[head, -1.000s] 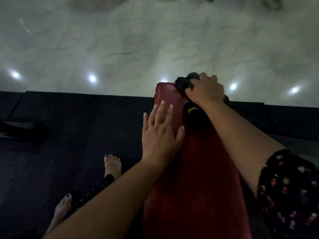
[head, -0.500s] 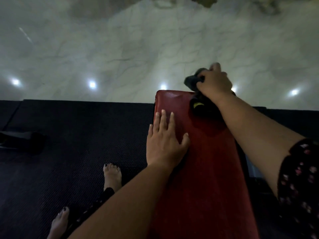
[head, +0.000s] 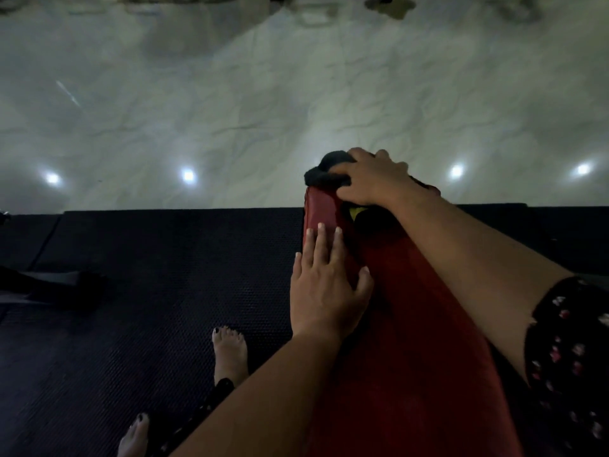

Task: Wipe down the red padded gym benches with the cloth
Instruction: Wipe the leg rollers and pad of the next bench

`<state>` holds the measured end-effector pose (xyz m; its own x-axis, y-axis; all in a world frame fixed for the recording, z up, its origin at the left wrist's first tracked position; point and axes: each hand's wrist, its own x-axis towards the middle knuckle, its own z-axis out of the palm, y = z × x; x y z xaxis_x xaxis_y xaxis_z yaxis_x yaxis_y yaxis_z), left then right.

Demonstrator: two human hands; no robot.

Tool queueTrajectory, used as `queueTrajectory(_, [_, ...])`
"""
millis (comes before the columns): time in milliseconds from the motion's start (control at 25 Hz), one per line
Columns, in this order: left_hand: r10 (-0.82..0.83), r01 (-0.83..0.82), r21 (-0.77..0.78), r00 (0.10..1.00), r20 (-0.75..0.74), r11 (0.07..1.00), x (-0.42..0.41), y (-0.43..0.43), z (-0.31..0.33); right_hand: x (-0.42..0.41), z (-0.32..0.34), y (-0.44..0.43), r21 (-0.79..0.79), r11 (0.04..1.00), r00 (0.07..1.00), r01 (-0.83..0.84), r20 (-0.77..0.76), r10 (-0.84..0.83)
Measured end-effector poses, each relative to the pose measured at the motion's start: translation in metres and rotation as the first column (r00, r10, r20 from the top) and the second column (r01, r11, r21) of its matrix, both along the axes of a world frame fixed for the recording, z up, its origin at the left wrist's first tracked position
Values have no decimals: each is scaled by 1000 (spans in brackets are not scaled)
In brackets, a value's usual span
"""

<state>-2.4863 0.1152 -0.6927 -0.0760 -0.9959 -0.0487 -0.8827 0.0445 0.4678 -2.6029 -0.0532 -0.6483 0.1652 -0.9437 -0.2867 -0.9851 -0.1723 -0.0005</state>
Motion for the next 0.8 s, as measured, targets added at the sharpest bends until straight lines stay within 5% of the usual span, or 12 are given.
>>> queueTrajectory(120, [5, -5, -2, 1000, -3, 1000, 0, -1, -1, 7, -1, -5, -76, 995, 994, 65, -79, -71])
queueTrajectory(320, [0, 0, 4, 1000, 21, 1000, 0, -1, 1, -23, -5, 21, -207, 969, 990, -134, 7, 138])
queueTrajectory(520, [9, -9, 3, 1000, 7, 1000, -1, -1, 0, -68, -3, 9, -120, 974, 981, 195, 7, -195])
queueTrajectory(600, [16, -16, -10, 1000, 13, 1000, -1, -2, -1, -66, -3, 9, -137, 984, 992, 114, -36, -119])
queueTrajectory(720, [12, -12, -1, 999, 37, 1000, 0, -1, 0, -83, -6, 23, -162, 987, 997, 0, 78, 12])
queueTrajectory(800, [13, -14, 7, 999, 31, 1000, -1, -2, 0, -100, -7, 28, -153, 982, 977, 109, 200, -77])
